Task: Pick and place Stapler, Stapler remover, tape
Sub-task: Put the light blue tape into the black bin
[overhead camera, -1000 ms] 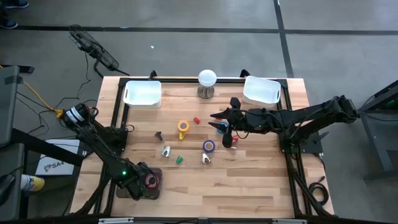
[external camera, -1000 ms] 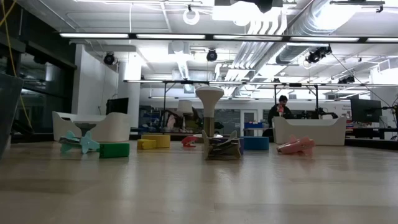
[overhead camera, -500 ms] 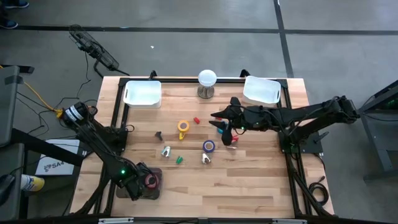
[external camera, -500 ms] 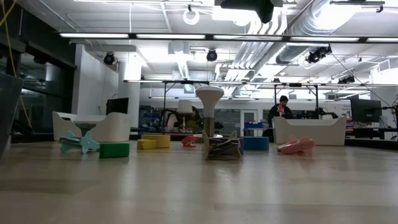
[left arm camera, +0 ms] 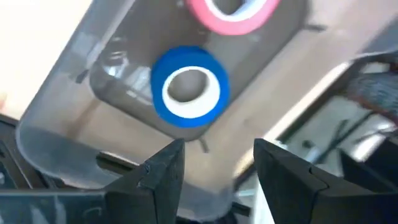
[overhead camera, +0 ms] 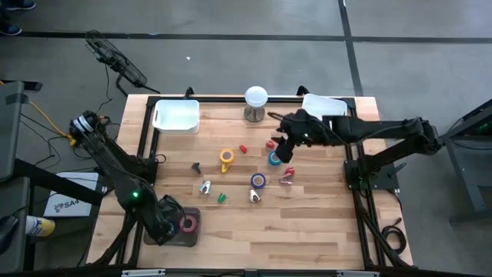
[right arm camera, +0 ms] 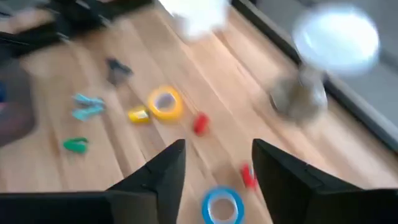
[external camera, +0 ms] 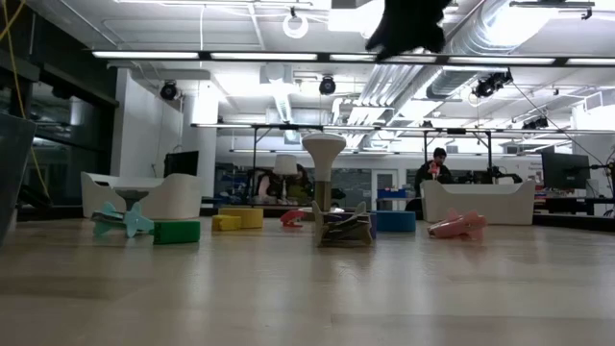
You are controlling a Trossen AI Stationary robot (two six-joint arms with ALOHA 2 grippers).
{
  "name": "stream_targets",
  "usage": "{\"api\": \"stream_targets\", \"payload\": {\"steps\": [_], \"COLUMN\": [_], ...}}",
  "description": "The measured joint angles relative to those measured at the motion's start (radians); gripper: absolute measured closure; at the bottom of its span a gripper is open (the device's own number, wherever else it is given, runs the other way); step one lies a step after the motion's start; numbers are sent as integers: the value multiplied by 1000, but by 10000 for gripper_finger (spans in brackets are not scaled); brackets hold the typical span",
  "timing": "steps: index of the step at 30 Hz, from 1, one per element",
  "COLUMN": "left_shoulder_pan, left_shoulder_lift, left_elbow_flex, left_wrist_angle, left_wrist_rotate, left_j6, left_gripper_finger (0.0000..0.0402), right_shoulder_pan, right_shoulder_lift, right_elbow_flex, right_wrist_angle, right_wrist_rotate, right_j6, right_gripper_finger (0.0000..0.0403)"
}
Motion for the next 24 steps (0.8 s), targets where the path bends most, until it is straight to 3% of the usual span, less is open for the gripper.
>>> {"api": "stream_targets", "payload": {"steps": [5, 14, 24], "left_shoulder_pan": [0, 0, 29], "left_shoulder_lift": [-102, -224, -262], "left_elbow_flex": [0, 0, 0], "left_wrist_angle": [0, 36, 192], "left_wrist_rotate": [-150, -549, -972], "left_j6": [-34, -45, 177], "left_gripper_finger": [214, 214, 214], "right_shoulder_pan": [-104, -202, -233], "right_shoulder_lift": [39, 188, 387], "right_elbow_flex": [-2, -2, -2], "right_wrist_angle": [-145, -157, -160], "right_wrist_rotate": [-98, -200, -233], "right_j6": [165, 213, 205], "right_gripper_finger": [187, 165, 164]}}
